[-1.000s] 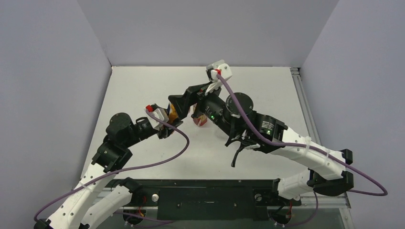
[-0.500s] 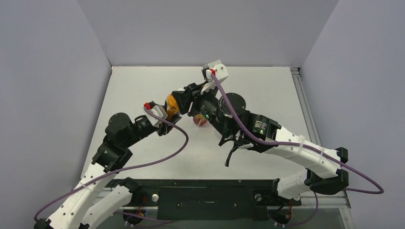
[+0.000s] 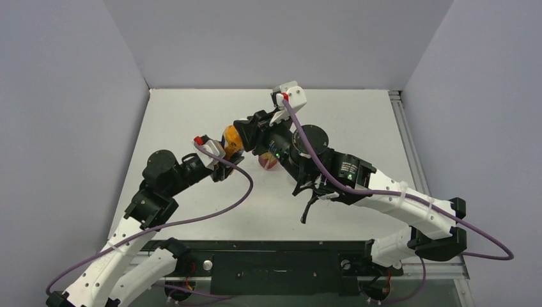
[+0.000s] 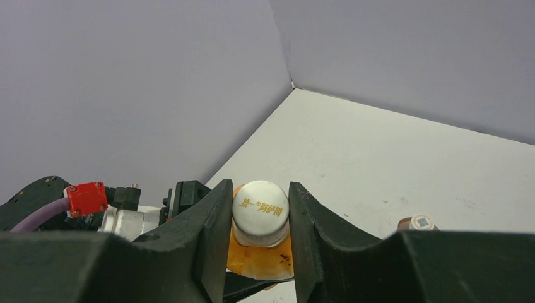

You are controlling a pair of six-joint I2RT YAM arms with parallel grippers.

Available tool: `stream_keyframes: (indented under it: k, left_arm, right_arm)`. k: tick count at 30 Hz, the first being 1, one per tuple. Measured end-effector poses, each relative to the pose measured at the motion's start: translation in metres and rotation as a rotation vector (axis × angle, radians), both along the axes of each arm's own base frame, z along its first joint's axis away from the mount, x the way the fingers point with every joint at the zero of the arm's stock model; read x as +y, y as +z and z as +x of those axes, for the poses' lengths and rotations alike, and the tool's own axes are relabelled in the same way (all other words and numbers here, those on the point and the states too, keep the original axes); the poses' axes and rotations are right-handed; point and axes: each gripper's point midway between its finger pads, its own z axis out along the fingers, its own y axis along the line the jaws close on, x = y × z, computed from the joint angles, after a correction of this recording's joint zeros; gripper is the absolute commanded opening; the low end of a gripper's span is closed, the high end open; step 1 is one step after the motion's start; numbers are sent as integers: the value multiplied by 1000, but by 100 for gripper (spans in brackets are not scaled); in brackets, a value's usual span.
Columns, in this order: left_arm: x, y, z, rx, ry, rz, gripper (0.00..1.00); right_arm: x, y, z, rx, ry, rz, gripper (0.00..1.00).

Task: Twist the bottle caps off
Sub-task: Unscrew the bottle cap from the plastic bottle.

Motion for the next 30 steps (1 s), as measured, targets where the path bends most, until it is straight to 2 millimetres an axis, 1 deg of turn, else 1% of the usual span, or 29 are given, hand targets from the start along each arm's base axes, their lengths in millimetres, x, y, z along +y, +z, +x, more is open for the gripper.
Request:
stream_keyframes:
  k: [4,8,9,11,13,17,21,23,26,30]
  left_arm:
    - [-2,-1,-1,15,-10,1,0]
    - [-4,-5,-4,46,-30,4,0]
    - [-6,-6,-6,54,-43,3,0]
    - [-9,-8,-11,75,-68,0,0]
    - [-13,-8,-17,101,-104,-10,0]
    - [-23,-2,-38,166,-211,-49,0]
    - [-33,12,-63,222,-347,-97,0]
    - [-35,21,-75,235,-407,-113,0]
    - [-38,30,-90,248,-481,-127,0]
    - [-39,35,-104,278,-555,-132,0]
  right_arm:
    - [-3,-2,3,-2,-20,-10,24]
    - [-7,-7,3,-1,-31,-20,12]
    - [-8,-8,3,-1,-32,-21,6]
    - [-11,-9,3,-3,-35,-25,0]
    - [-14,-9,4,-8,-38,-26,0]
    - [-22,-5,-3,-32,23,-3,0]
    - [-35,6,-20,-75,175,46,0]
    - [-37,15,-32,-102,264,68,0]
    - [-36,26,-51,-142,379,86,0]
    - [-32,32,-70,-182,502,84,0]
